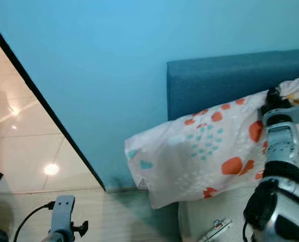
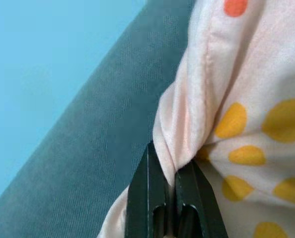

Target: Clean up the room

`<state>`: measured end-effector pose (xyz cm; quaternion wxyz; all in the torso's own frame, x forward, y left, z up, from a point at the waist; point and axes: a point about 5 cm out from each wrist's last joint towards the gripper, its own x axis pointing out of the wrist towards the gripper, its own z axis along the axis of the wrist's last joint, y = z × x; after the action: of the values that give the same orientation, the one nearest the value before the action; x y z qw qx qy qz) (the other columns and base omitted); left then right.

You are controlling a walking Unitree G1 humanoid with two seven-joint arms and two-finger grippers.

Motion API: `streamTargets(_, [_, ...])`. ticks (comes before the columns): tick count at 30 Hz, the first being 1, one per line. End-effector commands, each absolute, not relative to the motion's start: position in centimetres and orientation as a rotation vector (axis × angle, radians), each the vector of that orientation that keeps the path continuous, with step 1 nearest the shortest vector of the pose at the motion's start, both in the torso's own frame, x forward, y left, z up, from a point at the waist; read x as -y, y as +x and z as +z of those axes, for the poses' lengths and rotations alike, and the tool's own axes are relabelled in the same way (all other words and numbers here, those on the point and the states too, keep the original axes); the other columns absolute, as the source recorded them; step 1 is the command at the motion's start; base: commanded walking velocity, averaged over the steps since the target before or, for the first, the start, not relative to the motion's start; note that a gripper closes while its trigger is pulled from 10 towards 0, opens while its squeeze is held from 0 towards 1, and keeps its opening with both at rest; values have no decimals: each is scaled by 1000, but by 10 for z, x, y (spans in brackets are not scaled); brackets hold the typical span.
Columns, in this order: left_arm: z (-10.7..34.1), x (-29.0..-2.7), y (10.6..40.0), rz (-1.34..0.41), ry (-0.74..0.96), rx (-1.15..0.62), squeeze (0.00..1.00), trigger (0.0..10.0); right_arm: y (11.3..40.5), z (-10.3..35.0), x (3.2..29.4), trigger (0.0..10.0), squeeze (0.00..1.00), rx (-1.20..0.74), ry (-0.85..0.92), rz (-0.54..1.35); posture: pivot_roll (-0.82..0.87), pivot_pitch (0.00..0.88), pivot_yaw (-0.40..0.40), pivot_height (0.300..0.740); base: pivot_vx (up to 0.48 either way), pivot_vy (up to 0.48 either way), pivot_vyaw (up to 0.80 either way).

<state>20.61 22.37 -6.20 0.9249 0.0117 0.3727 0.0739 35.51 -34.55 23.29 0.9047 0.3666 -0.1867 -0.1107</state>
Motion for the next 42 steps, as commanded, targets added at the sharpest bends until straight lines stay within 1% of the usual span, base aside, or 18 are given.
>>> streamTargets(1, [-65, -235, 196, 165, 52, -786, 0, 10000, 351, 261, 355, 10000, 0, 517, 727, -213, 1, 146, 39, 740, 0, 0, 0])
streamTargets(5, [-67, -238, 189, 159, 68, -794, 0, 10000, 346, 277, 368, 10000, 0, 577, 719, -214, 17, 172, 39, 740, 0, 0, 0])
streamTargets(8, [-68, -238, 187, 154, 74, -796, 0, 10000, 345, 281, 371, 10000, 0, 592, 715, -213, 17, 172, 39, 740, 0, 0, 0])
streamTargets(12, [-70, -238, 182, 137, 92, -800, 0, 10000, 337, 289, 384, 10000, 0, 631, 705, -228, 40, 200, 43, 740, 0, 0, 0])
streamTargets(14, [-71, -241, 176, 118, 117, -804, 0, 10000, 324, 295, 402, 10000, 0, 666, 694, -286, 56, 223, 47, 740, 0, 0, 0])
streamTargets(15, [-71, -241, 176, 118, 117, -804, 0, 10000, 324, 295, 402, 10000, 0, 666, 694, -286, 56, 223, 47, 740, 0, 0, 0])
streamTargets(17, [-72, -248, 169, 123, 130, -809, 0, 10000, 309, 297, 420, 10000, 0, 685, 670, -350, 68, 245, 50, 740, 0, 0, 0])
streamTargets(19, [-71, -253, 165, 131, 135, -811, 0, 10000, 298, 296, 432, 10000, 0, 680, 638, -396, 73, 255, 54, 740, 0, 0, 0])
streamTargets(24, [-71, -256, 162, 133, 142, -812, 0, 10000, 286, 289, 444, 10000, 0, 663, 605, -448, 84, 267, 64, 740, 0, 0, 0])
streamTargets(25, [-72, -257, 161, 129, 149, -814, 0, 10000, 279, 282, 450, 10000, 0, 643, 589, -485, 85, 269, 69, 740, 0, 0, 0])
streamTargets(28, [-72, -257, 160, 124, 154, -816, 0, 10000, 274, 270, 454, 10000, 0, 603, 571, -526, 83, 270, 73, 740, 0, 0, 0])
streamTargets(29, [-72, -257, 159, 121, 155, -817, 0, 10000, 270, 253, 456, 10000, 588, 542, 557, -569, 82, 269, 74, 740, 0, 0, 0])
streamTargets(30, [-72, -257, 159, 121, 155, -817, 0, 10000, 270, 253, 456, 10000, 588, 542, 557, -569, 82, 269, 74, 740, 0, 0, 0])
streamTargets(31, [-72, -257, 160, 120, 156, -817, 0, 10000, 267, 237, 456, 10000, 1000, 491, 552, -595, 79, 268, 74, 740, 0, 0, 0])
streamTargets(34, [-72, -255, 161, 116, 154, -813, 0, 10000, 262, 205, 454, 10000, 1000, 391, 548, -638, 80, 269, 73, 740, 0, 0, 0])
streamTargets(38, [-72, -254, 163, 115, 152, -811, 0, 10000, 256, 188, 453, 10000, 1000, 351, 556, -672, 79, 264, 78, 740, 0, 0, 0])
streamTargets(41, [-71, -253, 164, 113, 150, -809, 0, 10000, 246, 172, 455, 10000, 1000, 320, 551, -718, 67, 255, 85, 740, 0, 0, 0])
streamTargets(42, [-70, -253, 167, 110, 150, -807, 0, 10000, 236, 163, 459, 10000, 1000, 288, 526, -771, 55, 248, 87, 740, 0, 0, 0])
